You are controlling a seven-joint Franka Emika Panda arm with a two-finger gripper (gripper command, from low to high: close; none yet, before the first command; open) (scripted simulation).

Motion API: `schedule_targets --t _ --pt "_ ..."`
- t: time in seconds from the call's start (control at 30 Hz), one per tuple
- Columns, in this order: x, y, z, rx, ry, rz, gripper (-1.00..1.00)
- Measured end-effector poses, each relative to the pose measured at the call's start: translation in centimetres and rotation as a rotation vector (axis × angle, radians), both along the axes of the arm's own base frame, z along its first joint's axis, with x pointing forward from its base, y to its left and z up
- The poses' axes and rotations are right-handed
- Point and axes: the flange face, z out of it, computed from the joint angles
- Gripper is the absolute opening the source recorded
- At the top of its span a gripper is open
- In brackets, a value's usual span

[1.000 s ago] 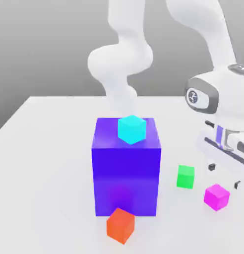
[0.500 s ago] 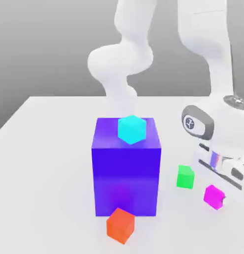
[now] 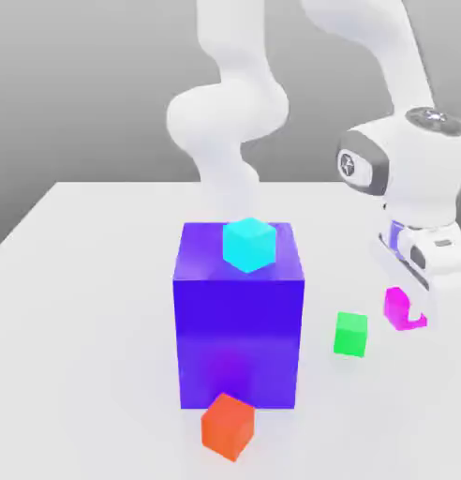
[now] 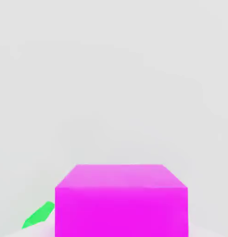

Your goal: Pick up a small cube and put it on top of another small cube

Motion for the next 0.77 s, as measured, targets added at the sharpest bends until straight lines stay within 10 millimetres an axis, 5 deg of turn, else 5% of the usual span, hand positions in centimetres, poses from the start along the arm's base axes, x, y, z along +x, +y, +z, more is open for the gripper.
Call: schedule_targets --t 0.37,0.67,0.7,0.77 --pt "-3.6 -4.2 2.0 -0.075 -0.037 -0.48 -1.0" --pt "-3.7 -4.8 -3.9 -0.09 -0.051 -0.532 -1.0" --pt "-3.8 -4.8 -4.4 -0.089 -0.05 -0.53 1.0" --pt "-3.8 -4.8 -4.4 -0.089 -0.05 -0.532 1.0"
